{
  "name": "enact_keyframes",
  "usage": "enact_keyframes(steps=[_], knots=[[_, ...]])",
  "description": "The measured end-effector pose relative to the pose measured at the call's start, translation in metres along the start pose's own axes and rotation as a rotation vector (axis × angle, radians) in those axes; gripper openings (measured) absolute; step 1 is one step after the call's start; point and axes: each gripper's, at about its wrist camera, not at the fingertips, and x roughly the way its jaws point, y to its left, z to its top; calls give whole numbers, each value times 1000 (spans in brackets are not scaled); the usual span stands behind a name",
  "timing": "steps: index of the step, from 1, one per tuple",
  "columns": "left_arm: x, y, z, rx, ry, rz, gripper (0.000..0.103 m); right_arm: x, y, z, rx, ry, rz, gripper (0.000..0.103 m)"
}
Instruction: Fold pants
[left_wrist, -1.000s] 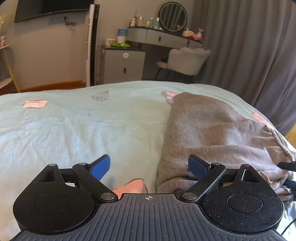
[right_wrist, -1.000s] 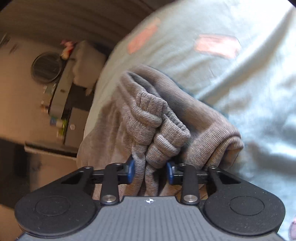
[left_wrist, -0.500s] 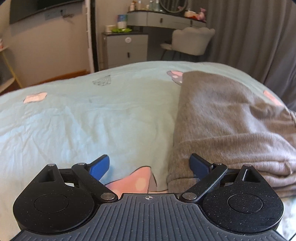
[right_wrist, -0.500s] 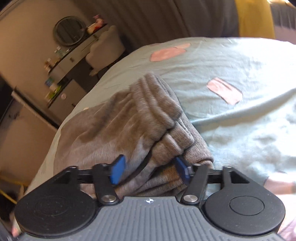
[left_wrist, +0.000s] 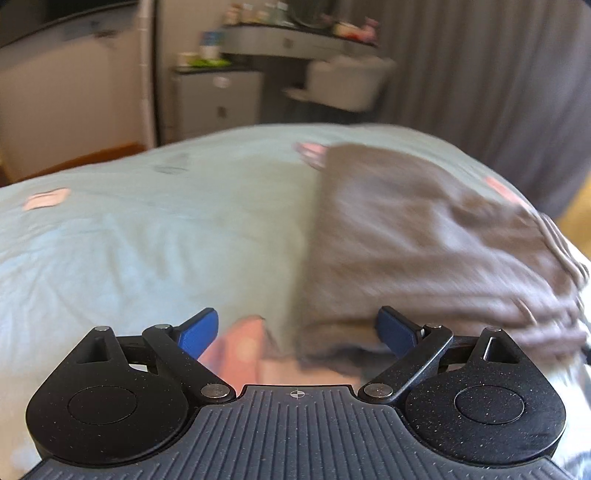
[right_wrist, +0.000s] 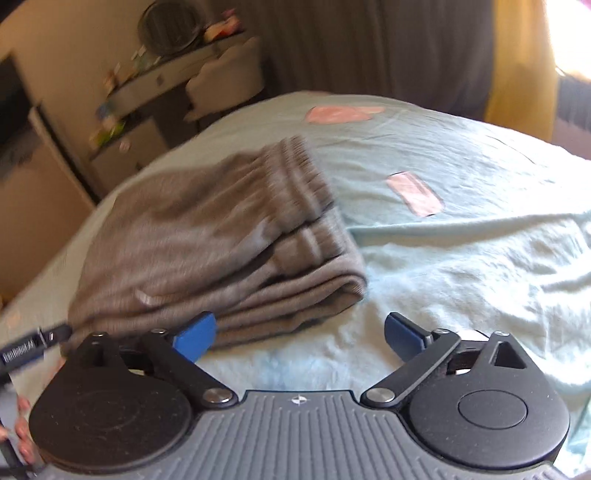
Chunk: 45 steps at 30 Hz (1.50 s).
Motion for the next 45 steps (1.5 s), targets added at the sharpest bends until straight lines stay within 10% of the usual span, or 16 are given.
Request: enact_keyframes(steps=[10, 45], knots=[[-22, -32, -30, 119, 133, -49, 101, 0, 56, -21, -303, 63, 5, 99], [-17, -41, -35, 136, 205, -42, 101, -1, 72, -32, -402, 16, -113, 99]])
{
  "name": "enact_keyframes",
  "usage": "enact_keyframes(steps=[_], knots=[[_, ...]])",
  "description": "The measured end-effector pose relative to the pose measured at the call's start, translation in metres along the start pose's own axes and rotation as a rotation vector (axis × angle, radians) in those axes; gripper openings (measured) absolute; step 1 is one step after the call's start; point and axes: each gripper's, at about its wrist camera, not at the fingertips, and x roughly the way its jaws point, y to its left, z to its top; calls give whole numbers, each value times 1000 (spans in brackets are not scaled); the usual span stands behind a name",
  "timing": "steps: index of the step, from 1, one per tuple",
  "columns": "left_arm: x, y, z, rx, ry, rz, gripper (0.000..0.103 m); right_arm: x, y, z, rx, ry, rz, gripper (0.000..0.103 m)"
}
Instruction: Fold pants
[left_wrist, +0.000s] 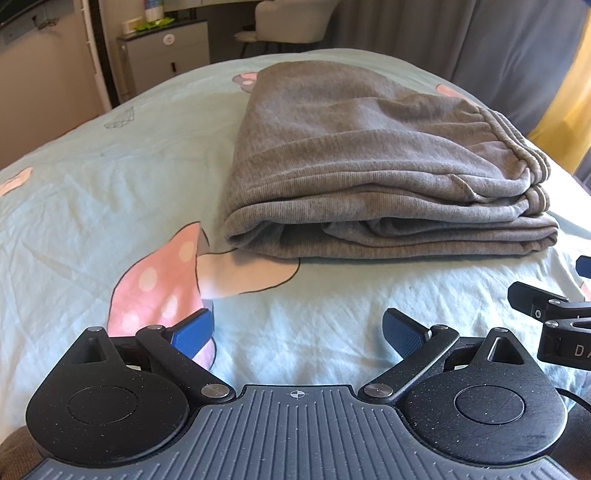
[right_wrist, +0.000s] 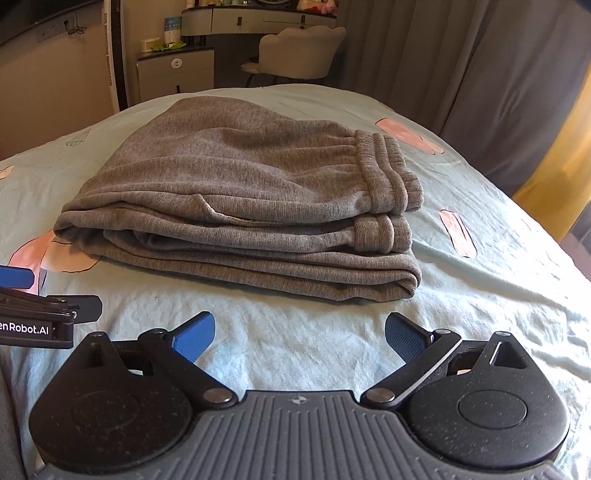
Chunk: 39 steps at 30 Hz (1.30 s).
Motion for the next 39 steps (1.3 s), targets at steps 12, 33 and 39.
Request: enact_keyframes(steps=[12, 33, 39], knots=[[1, -1, 0, -1, 4, -2, 101, -1, 0, 0, 1, -2, 1, 99], [3, -1, -1, -7, 14, -18, 101, -2, -1, 1, 12, -3, 8, 99], [4, -1, -1, -6, 16, -17, 101, -2, -2, 1, 15, -2, 11, 99]])
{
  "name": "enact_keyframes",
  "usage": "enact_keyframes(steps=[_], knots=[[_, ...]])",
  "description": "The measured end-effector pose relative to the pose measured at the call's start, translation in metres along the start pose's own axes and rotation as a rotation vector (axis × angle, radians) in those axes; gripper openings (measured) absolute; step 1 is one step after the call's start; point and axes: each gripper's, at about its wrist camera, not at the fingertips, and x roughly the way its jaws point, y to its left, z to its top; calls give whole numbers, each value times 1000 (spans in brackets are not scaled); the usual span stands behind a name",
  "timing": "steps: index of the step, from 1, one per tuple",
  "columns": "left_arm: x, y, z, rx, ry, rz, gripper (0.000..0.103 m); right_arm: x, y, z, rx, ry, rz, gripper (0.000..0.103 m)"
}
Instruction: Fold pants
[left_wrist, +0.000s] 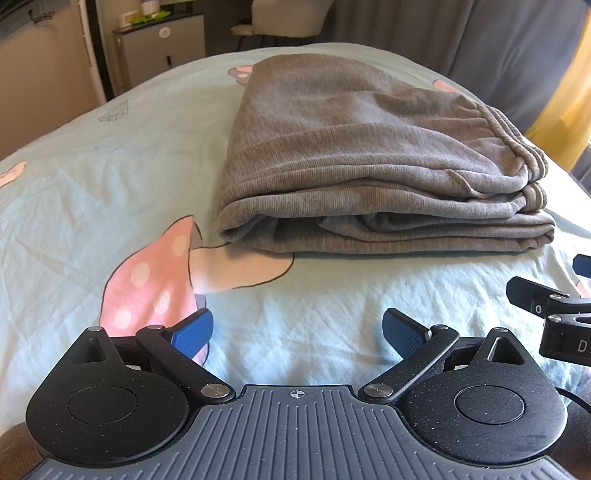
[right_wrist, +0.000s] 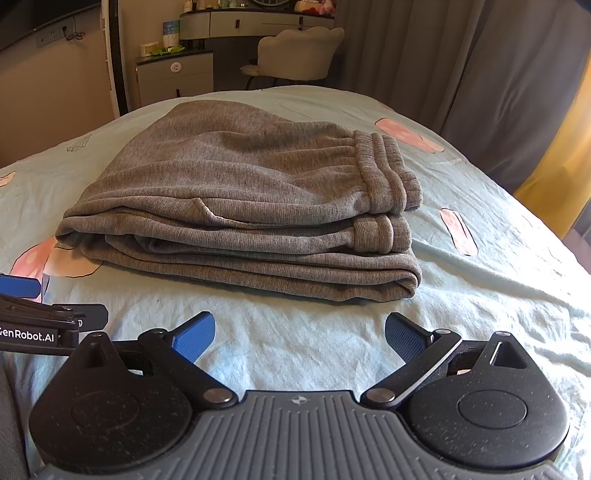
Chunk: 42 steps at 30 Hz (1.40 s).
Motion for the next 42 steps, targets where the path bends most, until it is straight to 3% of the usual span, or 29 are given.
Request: enact_keyframes(steps=[42], knots=[[2, 1, 0, -4, 5, -4, 101, 1, 1, -1, 13, 3, 6, 99]])
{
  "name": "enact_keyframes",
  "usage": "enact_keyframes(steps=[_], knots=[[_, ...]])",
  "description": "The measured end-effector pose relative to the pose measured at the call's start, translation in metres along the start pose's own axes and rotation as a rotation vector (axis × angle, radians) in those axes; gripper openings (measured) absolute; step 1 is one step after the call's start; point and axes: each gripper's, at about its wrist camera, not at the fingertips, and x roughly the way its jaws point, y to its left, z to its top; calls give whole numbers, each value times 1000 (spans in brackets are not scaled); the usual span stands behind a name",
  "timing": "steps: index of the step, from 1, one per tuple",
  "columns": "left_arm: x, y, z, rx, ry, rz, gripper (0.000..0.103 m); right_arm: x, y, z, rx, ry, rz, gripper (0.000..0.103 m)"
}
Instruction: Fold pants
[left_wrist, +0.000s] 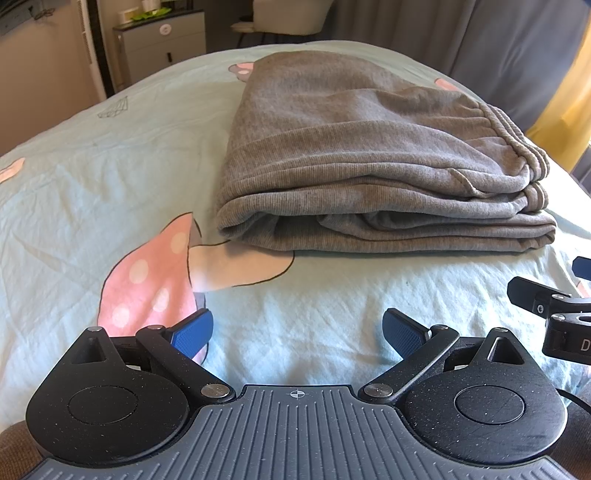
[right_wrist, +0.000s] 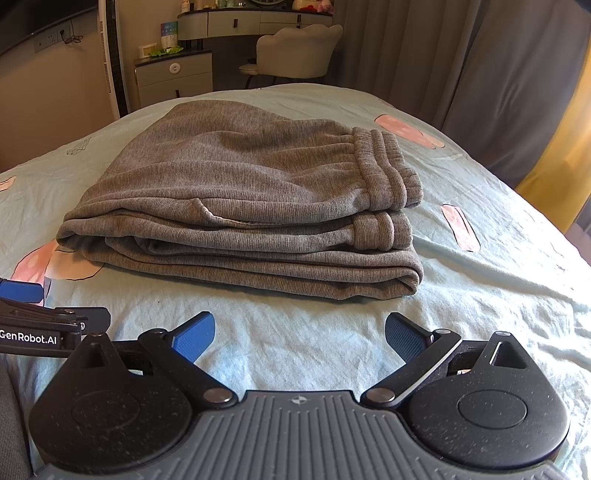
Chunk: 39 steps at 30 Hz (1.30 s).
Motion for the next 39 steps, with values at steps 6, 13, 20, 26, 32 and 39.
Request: enact_keyframes(steps=[6, 13, 20, 26, 32, 39], knots=[[-1, 1, 0, -4, -2, -6, 101, -1, 1, 0, -3, 1, -2, 99], [-2, 2, 1, -4, -2, -8, 101, -1, 1, 0, -3, -1, -1, 99], [-4, 3, 1, -12, -7, -20, 101, -2, -1, 0, 1, -2, 0, 99], [-6, 4, 1, -9, -15, -28, 101, -2, -1, 0, 1, -2, 0, 99], [-6, 3, 1, 0, -22, -27, 101, -2, -1, 0, 0, -3, 0, 99], [-3, 3, 2, 2, -4, -20, 101, -2, -1, 0, 0, -3, 0, 99]])
